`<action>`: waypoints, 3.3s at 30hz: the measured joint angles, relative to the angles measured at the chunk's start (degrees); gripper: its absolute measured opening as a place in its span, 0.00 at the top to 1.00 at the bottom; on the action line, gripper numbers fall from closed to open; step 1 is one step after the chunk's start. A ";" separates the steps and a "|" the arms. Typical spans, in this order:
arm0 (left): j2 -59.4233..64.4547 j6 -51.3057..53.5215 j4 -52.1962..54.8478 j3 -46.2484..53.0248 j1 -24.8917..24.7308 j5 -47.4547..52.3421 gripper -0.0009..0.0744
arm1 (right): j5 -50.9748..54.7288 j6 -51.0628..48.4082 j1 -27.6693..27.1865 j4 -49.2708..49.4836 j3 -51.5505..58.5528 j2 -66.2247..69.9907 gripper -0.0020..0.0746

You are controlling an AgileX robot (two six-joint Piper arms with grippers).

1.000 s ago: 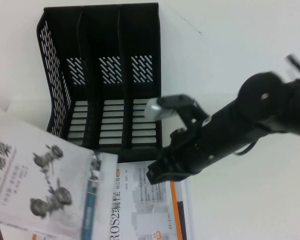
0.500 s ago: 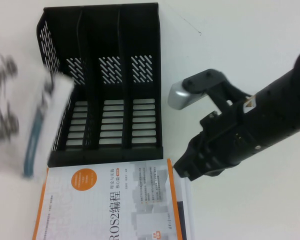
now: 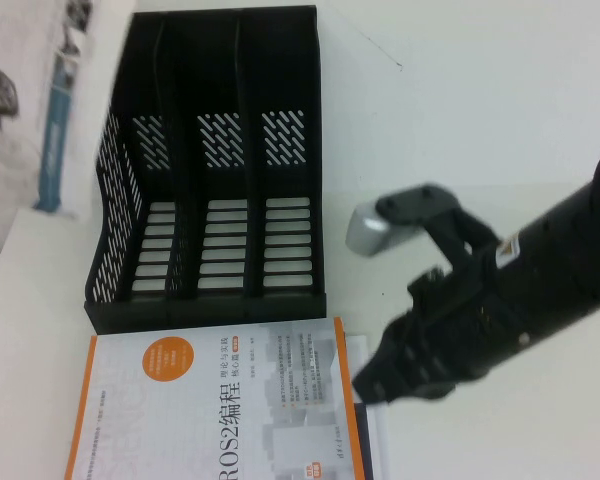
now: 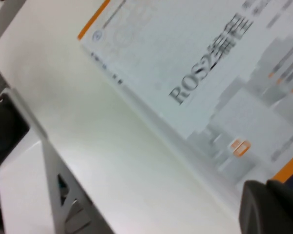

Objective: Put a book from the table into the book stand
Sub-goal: Place the book on the book shelf

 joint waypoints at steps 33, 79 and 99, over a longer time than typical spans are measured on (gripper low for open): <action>14.81 -19.58 25.85 -3.00 -40.97 -27.36 0.83 | 13.35 31.01 1.11 -43.53 5.60 -34.83 0.97; 14.49 -43.81 55.75 -3.00 -51.66 -33.36 0.83 | 16.93 41.02 1.11 -53.91 9.21 -44.06 0.97; 25.70 -52.56 62.94 -3.00 -54.86 -33.69 0.83 | 10.98 43.10 1.11 -50.98 9.61 -44.06 0.97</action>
